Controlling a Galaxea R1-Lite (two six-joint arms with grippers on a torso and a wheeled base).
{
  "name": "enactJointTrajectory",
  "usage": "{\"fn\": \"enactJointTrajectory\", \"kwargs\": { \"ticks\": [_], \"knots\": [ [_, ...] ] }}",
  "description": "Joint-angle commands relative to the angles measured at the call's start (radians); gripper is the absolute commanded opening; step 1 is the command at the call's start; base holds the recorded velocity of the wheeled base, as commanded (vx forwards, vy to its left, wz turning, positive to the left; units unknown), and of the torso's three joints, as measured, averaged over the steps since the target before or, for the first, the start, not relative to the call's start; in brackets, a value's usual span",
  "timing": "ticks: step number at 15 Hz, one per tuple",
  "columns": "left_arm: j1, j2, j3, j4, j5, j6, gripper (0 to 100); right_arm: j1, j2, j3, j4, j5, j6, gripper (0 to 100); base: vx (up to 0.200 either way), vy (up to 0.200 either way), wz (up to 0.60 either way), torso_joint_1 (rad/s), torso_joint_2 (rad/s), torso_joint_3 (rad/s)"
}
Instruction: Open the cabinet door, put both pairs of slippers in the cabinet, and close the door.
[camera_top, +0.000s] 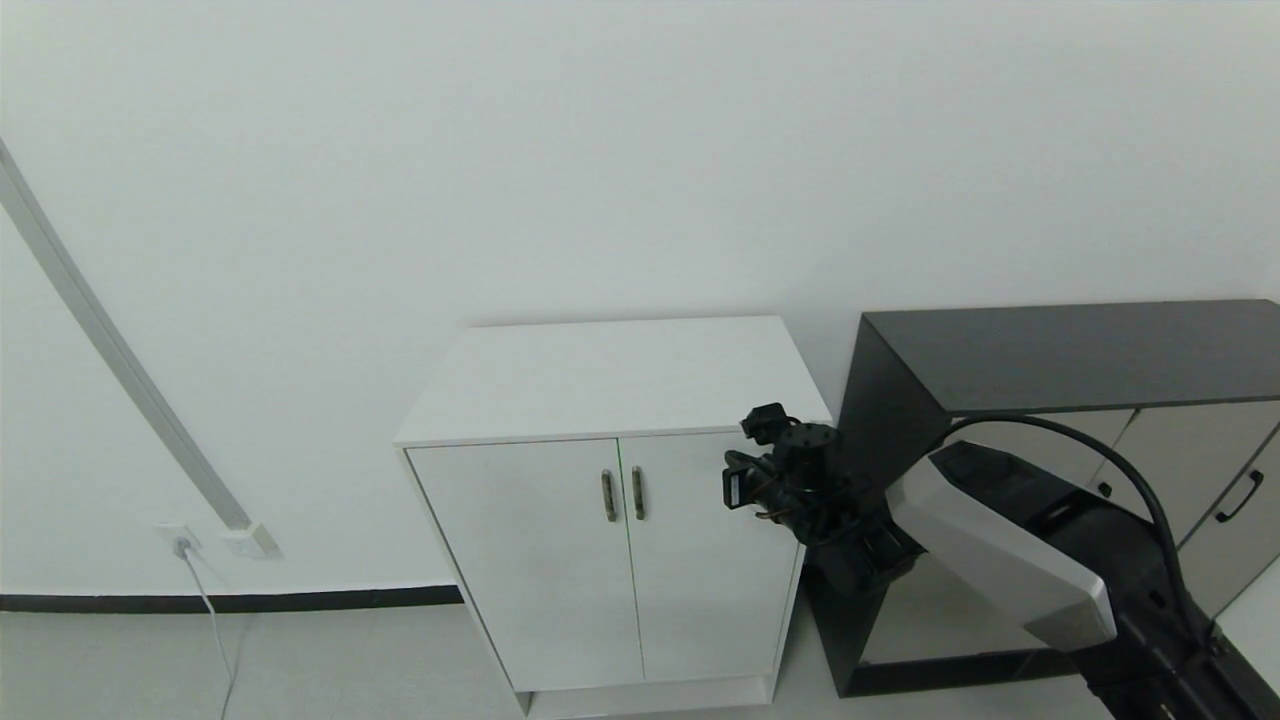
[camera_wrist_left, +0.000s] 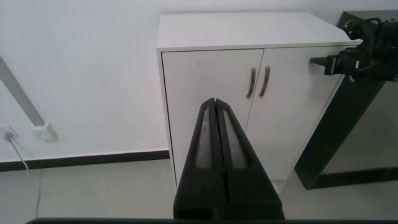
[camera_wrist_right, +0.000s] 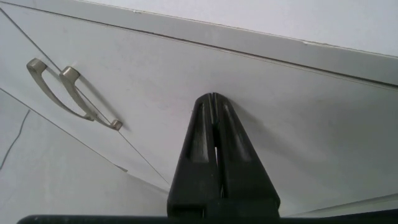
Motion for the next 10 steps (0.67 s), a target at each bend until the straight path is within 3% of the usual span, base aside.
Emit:
{"fn": "enactJointTrajectory", "kwargs": {
  "ticks": [1,10],
  "knots": [
    [0.000,0.001,0.000,0.000,0.000,0.000,0,0.000,-0.019,0.024,-0.012,-0.010,0.001,0,0.000,0.000,0.00,0.000,0.00,0.000],
    [0.000,0.001,0.000,0.000,0.002,-0.002,0,0.000,-0.271,0.463,-0.230,-0.027,0.001,0,0.000,0.000,0.00,0.000,0.00,0.000]
  ]
}}
